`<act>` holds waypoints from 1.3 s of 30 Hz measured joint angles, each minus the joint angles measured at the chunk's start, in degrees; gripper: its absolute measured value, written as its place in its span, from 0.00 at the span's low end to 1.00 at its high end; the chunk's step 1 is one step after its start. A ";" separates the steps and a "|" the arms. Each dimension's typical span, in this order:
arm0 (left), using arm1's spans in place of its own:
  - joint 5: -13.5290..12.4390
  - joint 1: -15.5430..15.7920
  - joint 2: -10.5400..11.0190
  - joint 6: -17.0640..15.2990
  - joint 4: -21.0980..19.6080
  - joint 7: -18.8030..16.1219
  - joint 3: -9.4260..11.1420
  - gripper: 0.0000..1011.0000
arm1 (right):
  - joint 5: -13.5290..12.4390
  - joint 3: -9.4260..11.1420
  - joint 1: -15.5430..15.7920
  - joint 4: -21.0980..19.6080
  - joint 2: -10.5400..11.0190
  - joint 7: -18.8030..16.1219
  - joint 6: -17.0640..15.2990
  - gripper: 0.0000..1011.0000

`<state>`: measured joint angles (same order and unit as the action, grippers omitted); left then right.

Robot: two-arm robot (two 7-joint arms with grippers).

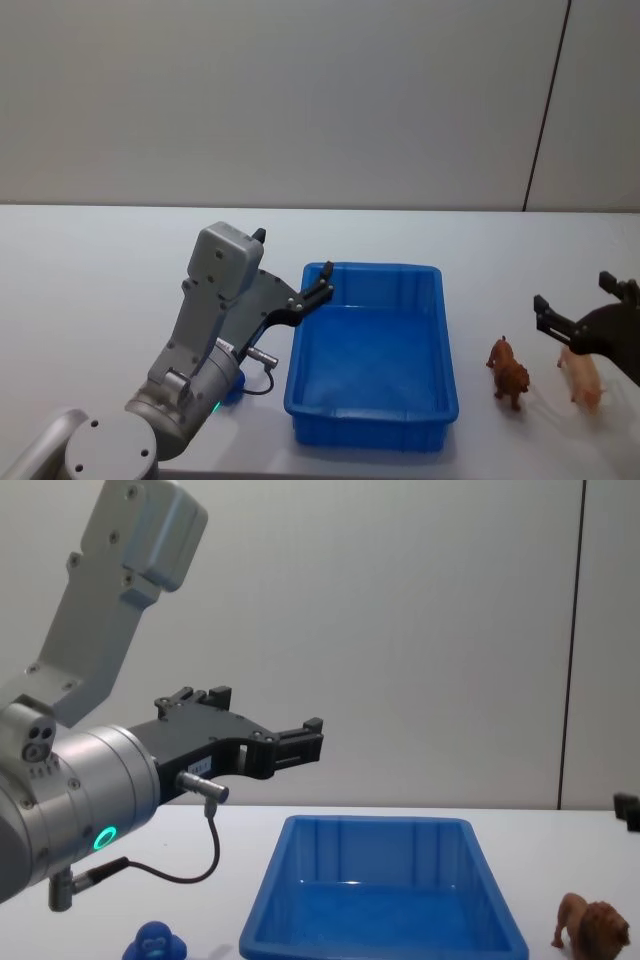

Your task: Pick up the two dolls from the table and place them into the box.

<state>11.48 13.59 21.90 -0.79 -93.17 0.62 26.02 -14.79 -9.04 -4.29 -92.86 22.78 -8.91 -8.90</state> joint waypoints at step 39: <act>0.00 0.00 0.00 0.00 0.00 0.00 0.00 0.99 | 6.29 -0.89 -0.52 5.81 0.17 -1.97 -10.73 0.99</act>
<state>11.48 13.59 21.90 -0.79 -93.17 0.63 26.03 -8.50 -9.93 -4.81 -87.05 22.96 -10.88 -19.62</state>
